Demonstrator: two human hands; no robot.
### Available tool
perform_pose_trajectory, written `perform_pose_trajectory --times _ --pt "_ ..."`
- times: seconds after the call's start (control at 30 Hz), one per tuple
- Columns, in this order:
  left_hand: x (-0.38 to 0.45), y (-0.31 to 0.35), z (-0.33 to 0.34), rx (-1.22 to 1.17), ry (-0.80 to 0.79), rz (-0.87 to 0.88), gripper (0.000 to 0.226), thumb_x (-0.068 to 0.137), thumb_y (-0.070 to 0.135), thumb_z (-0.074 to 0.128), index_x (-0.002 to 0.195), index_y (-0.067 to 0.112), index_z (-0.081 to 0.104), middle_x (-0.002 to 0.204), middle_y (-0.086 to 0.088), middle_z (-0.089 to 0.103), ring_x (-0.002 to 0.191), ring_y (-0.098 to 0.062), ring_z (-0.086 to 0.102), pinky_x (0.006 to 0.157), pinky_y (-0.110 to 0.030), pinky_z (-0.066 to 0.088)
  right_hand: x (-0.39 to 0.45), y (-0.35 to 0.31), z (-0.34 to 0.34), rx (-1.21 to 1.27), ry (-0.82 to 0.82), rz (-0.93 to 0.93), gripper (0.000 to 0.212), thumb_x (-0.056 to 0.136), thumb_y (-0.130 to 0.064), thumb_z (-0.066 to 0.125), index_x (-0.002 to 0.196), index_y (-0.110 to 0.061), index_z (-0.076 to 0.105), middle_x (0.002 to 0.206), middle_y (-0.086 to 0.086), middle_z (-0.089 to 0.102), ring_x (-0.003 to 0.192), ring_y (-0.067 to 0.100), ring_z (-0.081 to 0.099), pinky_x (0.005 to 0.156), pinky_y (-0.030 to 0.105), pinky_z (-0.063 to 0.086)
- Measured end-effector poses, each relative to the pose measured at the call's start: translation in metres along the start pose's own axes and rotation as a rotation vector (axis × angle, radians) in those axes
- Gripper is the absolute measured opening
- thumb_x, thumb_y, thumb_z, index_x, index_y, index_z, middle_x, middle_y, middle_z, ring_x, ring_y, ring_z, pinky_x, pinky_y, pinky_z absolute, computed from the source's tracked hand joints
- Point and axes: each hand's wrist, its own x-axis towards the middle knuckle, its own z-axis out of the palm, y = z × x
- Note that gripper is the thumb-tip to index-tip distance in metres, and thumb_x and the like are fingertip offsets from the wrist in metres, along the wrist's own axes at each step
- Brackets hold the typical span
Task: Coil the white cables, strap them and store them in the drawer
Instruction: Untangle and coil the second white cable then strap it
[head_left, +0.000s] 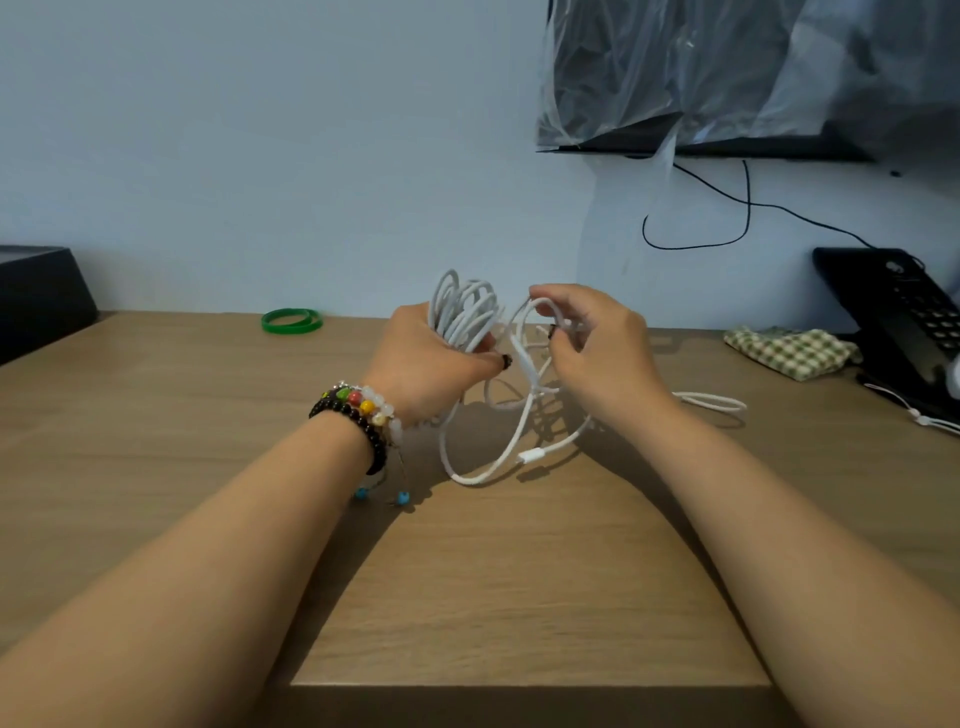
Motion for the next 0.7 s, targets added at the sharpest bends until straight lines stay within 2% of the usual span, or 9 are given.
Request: perform_pose_trajectory --times 0.1,0.23,0.33,0.4,0.47,0.5,0.57,0.6,0.7 --pt "0.005 -0.003 -0.009 -0.048 0.115 -0.051 0.010 0.077 0.005 0.076 0.072 0.007 0.067 0.062 0.001 0.062 0.044 0.001 0.055 0.045 -0.013 0.045 0.006 0.009 -0.009 -0.052 0.194 0.045 0.044 0.077 0.011 0.048 0.106 -0.014 0.070 0.099 -0.006 0.064 0.091 0.000 0.055 0.086 0.014 0.042" --pt "0.017 -0.018 -0.027 -0.175 0.414 -0.190 0.011 0.081 0.010 0.067 0.071 0.015 0.065 0.062 0.003 0.063 0.053 -0.008 0.059 0.047 -0.018 0.046 0.014 0.029 -0.028 -0.080 0.349 0.220 0.035 0.078 0.006 0.049 0.096 -0.017 0.068 0.096 0.000 0.069 0.088 0.012 0.060 0.083 0.023 0.046" --pt "0.023 -0.028 -0.036 -0.286 0.597 -0.275 0.007 0.080 0.012 0.065 0.078 0.017 0.061 0.063 0.007 0.060 0.053 -0.005 0.056 0.044 -0.015 0.043 0.014 0.040 -0.031 -0.067 0.374 0.276 0.035 0.083 0.007 0.045 0.101 -0.013 0.067 0.094 -0.003 0.068 0.093 0.015 0.062 0.086 0.028 0.049" --pt "0.024 -0.032 -0.041 -0.354 0.691 -0.287 0.010 0.081 0.013 0.065 0.084 0.019 0.058 0.071 0.007 0.062 0.057 -0.003 0.058 0.045 -0.014 0.044 0.015 0.042 -0.034 -0.094 0.398 0.289 0.039 0.083 0.009 0.041 0.108 -0.008 0.066 0.099 0.003 0.070 0.098 0.018 0.062 0.087 0.023 0.044" --pt "0.025 -0.036 -0.047 -0.391 0.779 -0.282 0.012 0.082 0.014 0.064 0.091 0.018 0.058 0.074 0.008 0.062 0.059 -0.003 0.058 0.050 -0.014 0.047 0.017 0.050 -0.040 -0.143 0.440 0.324 0.039 0.087 0.009 0.040 0.114 -0.004 0.064 0.103 0.009 0.071 0.100 0.023 0.063 0.088 0.019 0.040" --pt "0.026 -0.039 -0.052 -0.393 0.807 -0.300 0.015 0.082 0.014 0.065 0.095 0.016 0.058 0.074 0.007 0.061 0.062 -0.006 0.059 0.056 -0.018 0.049 0.018 0.056 -0.042 -0.137 0.460 0.358 0.037 0.089 0.007 0.039 0.115 -0.003 0.063 0.103 0.011 0.071 0.098 0.026 0.064 0.092 0.024 0.043" --pt "0.028 -0.047 -0.060 -0.323 0.777 -0.378 0.019 0.080 0.016 0.069 0.097 0.011 0.061 0.076 0.004 0.062 0.067 -0.013 0.061 0.064 -0.025 0.050 0.018 0.063 -0.044 -0.090 0.440 0.434 0.031 0.092 -0.002 0.039 0.109 -0.005 0.065 0.099 0.013 0.071 0.088 0.032 0.068 0.087 0.045 0.054" --pt "0.029 -0.051 -0.063 -0.248 0.707 -0.424 0.020 0.080 0.018 0.071 0.096 0.009 0.063 0.078 0.002 0.064 0.069 -0.016 0.062 0.064 -0.026 0.050 0.016 0.065 -0.043 -0.082 0.403 0.472 0.027 0.093 -0.009 0.039 0.100 -0.009 0.065 0.094 0.012 0.071 0.080 0.032 0.069 0.077 0.048 0.057" --pt "0.028 -0.055 -0.060 0.061 0.453 -0.455 0.020 0.084 0.026 0.071 0.084 0.009 0.061 0.082 -0.006 0.066 0.068 -0.019 0.062 0.057 -0.026 0.049 0.012 0.064 -0.038 -0.144 0.254 0.519 0.025 0.097 -0.015 0.040 0.080 -0.008 0.058 0.074 0.012 0.069 0.046 0.015 0.064 0.045 0.025 0.050"
